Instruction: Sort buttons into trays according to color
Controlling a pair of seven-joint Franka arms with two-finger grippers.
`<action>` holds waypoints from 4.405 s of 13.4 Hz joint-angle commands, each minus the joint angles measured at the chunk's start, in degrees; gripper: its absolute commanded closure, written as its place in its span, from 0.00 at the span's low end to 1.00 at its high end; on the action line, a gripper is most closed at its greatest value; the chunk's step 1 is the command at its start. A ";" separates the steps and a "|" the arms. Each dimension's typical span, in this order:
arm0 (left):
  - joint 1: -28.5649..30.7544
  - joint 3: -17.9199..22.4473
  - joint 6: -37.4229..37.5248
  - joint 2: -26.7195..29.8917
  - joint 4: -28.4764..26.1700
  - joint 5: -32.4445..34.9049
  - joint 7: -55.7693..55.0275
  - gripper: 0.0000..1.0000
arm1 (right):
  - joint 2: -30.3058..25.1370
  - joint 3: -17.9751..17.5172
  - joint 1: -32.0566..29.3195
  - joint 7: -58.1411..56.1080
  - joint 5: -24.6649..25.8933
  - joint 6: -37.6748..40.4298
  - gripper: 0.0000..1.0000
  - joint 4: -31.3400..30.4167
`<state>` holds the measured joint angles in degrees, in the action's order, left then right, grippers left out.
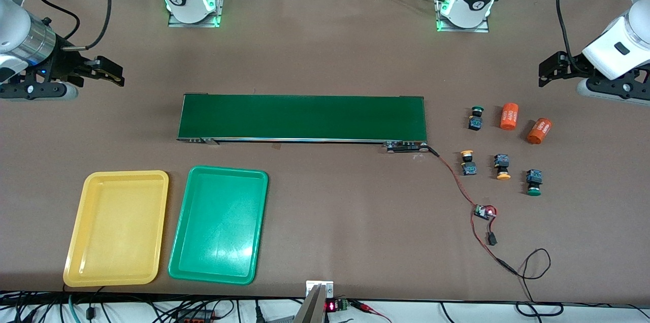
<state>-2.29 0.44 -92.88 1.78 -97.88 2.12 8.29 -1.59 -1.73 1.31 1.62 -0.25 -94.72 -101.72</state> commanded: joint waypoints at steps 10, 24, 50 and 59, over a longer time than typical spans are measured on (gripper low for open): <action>-1.31 -0.27 0.86 -0.72 2.43 1.66 -0.47 0.00 | -0.35 -0.12 0.54 1.36 -0.37 -1.70 0.00 -0.76; -1.58 -1.23 -1.40 -13.89 5.60 1.13 -7.72 0.00 | -0.17 -0.12 1.42 1.36 -0.11 -1.96 0.00 -0.85; -5.27 -5.78 -33.81 -20.96 -14.97 1.31 -18.19 0.79 | 0.18 -0.12 1.77 1.36 -0.63 -4.16 0.00 -1.11; -8.25 -20.75 -36.66 -24.62 -16.11 1.83 -40.09 0.76 | 0.45 -0.12 2.56 1.36 -0.63 -4.25 0.00 -1.11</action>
<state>-10.82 -20.26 -127.16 -20.80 -113.89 2.24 -29.66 -1.00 -1.79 3.74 2.20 -0.25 -98.29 -102.25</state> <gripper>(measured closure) 0.573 0.000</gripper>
